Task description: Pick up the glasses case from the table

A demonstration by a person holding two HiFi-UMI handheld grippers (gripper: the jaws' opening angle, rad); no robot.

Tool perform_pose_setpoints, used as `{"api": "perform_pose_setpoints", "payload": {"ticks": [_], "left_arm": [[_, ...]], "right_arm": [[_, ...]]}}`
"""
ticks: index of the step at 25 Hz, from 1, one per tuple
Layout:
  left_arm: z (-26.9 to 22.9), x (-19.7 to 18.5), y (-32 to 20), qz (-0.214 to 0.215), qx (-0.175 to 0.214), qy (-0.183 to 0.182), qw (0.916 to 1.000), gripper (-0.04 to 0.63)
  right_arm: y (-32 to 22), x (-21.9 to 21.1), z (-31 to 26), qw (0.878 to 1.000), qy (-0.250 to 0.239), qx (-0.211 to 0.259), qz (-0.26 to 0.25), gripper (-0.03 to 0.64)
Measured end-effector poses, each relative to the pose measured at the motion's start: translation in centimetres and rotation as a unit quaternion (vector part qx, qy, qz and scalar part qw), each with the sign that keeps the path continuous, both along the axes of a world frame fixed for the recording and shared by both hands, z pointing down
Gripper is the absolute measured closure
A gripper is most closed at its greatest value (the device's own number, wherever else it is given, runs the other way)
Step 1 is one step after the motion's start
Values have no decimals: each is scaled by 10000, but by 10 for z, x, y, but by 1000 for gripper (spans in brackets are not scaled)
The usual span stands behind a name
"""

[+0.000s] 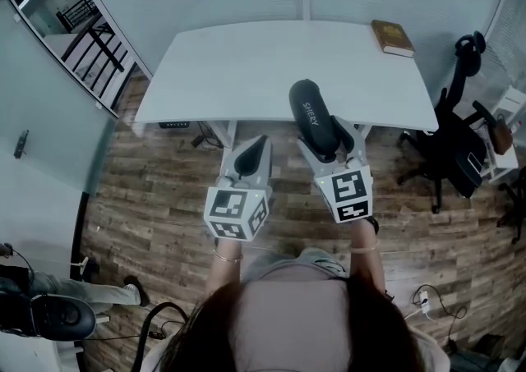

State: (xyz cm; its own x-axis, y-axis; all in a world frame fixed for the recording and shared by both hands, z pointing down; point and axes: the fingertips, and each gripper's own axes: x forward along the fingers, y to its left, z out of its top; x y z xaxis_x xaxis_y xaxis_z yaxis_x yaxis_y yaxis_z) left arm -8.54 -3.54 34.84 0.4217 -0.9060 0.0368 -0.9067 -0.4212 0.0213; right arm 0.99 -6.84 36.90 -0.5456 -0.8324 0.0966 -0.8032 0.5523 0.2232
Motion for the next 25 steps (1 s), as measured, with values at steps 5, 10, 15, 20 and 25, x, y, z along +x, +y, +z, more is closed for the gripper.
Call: {"api": "perform_pose_setpoints", "payload": {"ticks": [5,10,15,20,25], "left_arm": [[-5,18,1,-121,-29,47,9999,591],[-10,33,6,-187,-41,71,9998,591],[-12,43,13,-266,-32,79,9996,591],[-10,50,15,-364,-70,101,9993,591],[-7,61,18,-415,-120,93,9990,591]], "right_arm": [[4,17,-5,9999,8,-16,-124,277],[8,31,-9,9998,-17,-28,-188,278],[15,40,-13,9997,-23,11,-263,276],[18,47,-11,9994,-15,6,-340,278],[22,55,-9,9991,-20,-12,-414,277]]}}
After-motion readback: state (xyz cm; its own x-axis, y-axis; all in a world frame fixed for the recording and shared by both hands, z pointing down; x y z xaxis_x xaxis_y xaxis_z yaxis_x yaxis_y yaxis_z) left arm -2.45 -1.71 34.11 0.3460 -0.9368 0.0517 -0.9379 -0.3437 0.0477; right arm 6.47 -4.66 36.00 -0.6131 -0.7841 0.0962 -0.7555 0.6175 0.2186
